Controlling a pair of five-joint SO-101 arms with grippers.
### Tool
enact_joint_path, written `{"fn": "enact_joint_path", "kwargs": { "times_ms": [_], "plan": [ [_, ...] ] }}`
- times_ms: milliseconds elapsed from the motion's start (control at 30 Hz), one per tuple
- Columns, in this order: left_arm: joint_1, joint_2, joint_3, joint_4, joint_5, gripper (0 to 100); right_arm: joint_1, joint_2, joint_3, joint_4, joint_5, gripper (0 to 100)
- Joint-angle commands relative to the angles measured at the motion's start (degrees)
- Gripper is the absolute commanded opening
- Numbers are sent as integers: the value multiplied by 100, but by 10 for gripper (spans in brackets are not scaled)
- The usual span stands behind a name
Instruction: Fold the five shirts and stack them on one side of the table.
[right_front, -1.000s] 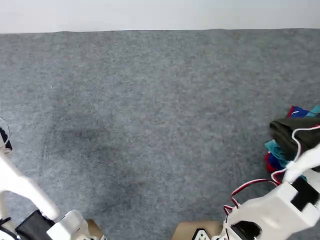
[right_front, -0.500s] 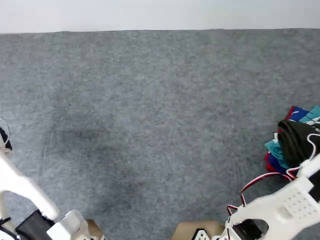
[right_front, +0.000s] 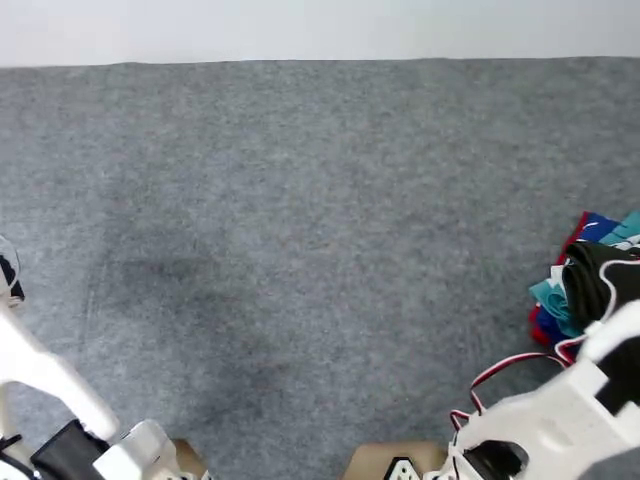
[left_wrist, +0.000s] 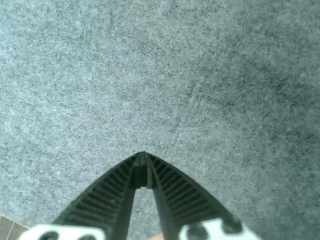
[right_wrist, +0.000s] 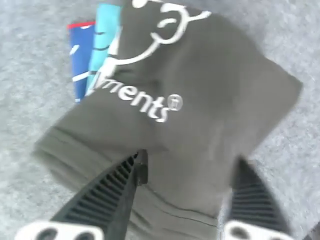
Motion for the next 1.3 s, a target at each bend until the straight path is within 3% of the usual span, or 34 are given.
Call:
{"fn": "enact_joint_path", "kwargs": {
  "times_ms": [0,67,333,800,1267],
  "plan": [
    [18,-176,-22,123,0,3,-470,-136,-264,233,-18,0],
    [18,-176,-22,123,0,3,-620,-84,-264,233,-53,34],
    [35,-167,-13,123,9,3,-1244,268,352,242,-53,9],
    [35,-176,435,26,-9,3,-1446,954,1626,154,-18,9],
    [35,-193,514,-114,-18,3,-1253,-558,844,-101,589,9]
  ]
}}
